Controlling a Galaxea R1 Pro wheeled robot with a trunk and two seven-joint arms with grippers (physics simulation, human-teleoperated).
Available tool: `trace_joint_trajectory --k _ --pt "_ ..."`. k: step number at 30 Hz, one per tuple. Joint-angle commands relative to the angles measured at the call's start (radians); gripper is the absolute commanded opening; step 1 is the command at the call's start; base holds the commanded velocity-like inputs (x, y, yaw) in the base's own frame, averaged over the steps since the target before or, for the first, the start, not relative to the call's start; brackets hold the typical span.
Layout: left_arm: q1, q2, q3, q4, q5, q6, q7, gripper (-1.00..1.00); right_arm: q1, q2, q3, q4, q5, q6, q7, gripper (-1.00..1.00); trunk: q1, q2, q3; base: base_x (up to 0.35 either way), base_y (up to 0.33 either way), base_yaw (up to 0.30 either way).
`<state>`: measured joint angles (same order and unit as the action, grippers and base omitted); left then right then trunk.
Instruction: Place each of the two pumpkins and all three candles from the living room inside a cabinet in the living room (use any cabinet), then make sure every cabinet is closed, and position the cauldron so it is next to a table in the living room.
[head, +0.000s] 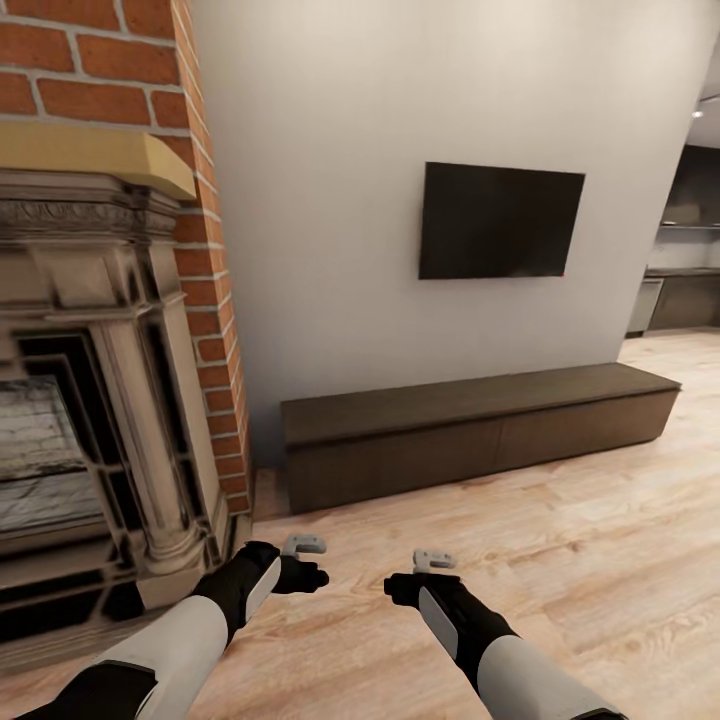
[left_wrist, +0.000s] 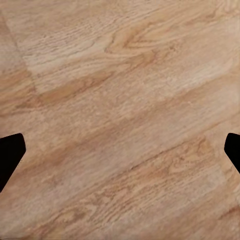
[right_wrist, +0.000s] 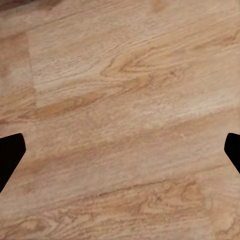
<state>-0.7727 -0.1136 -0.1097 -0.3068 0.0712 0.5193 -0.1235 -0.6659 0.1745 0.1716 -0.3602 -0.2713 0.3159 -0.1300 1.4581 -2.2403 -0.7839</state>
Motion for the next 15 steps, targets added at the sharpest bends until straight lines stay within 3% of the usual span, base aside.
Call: trace_joint_trajectory --k 1,7,15 --pt "0.000 0.001 -0.007 -0.002 0.007 0.005 0.001 1.00 0.000 0.000 0.005 -0.002 -0.007 0.005 -0.008 1.00 0.000 0.000 -0.001 0.056 -0.009 0.285" --pt "0.000 0.000 -0.007 -0.001 0.007 0.005 0.000 1.00 0.000 0.000 0.005 -0.002 -0.006 0.005 -0.008 1.00 0.000 0.000 0.001 0.098 -0.077 0.215" --pt "0.000 0.001 -0.007 -0.001 0.007 0.005 0.001 1.00 0.000 0.000 0.005 -0.002 -0.006 0.005 -0.008 1.00 0.000 0.000 0.001 0.046 -0.069 0.040"
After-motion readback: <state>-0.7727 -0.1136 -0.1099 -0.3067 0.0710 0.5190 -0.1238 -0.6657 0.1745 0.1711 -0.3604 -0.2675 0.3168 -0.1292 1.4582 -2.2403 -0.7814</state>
